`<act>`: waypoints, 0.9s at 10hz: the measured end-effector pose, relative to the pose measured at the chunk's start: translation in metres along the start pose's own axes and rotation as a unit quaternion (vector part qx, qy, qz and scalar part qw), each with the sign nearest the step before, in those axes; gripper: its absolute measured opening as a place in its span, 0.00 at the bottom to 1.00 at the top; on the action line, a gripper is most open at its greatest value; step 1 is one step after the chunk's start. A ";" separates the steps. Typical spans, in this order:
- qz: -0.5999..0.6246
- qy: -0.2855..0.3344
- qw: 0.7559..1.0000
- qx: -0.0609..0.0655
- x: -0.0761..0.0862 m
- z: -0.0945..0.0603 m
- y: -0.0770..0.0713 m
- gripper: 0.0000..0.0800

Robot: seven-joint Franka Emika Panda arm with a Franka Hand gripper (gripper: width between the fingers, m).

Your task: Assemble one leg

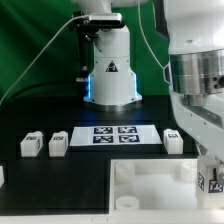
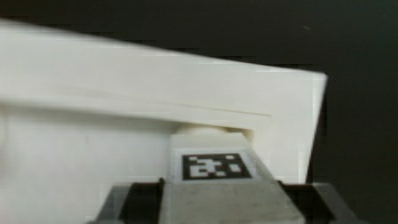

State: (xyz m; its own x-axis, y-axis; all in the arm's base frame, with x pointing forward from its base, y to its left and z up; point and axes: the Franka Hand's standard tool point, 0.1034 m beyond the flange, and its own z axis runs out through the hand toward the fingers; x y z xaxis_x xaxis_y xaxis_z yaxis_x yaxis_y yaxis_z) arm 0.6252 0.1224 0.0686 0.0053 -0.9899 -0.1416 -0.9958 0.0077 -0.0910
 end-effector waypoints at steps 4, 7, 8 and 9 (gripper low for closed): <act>0.163 -0.001 0.987 0.001 0.004 0.000 -0.001 0.37; 0.205 0.012 0.979 -0.004 0.009 -0.001 0.001 0.37; 0.202 0.013 0.979 -0.003 0.009 -0.001 0.001 0.37; 0.199 0.013 0.980 -0.004 0.009 -0.001 0.001 0.37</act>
Offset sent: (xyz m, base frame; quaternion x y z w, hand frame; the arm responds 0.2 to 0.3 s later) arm 0.0039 0.0019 0.0002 -0.0017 -0.0029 0.2745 0.9616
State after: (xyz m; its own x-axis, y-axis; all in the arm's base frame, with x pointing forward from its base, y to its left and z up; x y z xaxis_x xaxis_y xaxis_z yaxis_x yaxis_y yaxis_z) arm 0.6238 0.1131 0.0681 -0.3860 -0.9119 -0.1392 -0.9191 0.3931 -0.0267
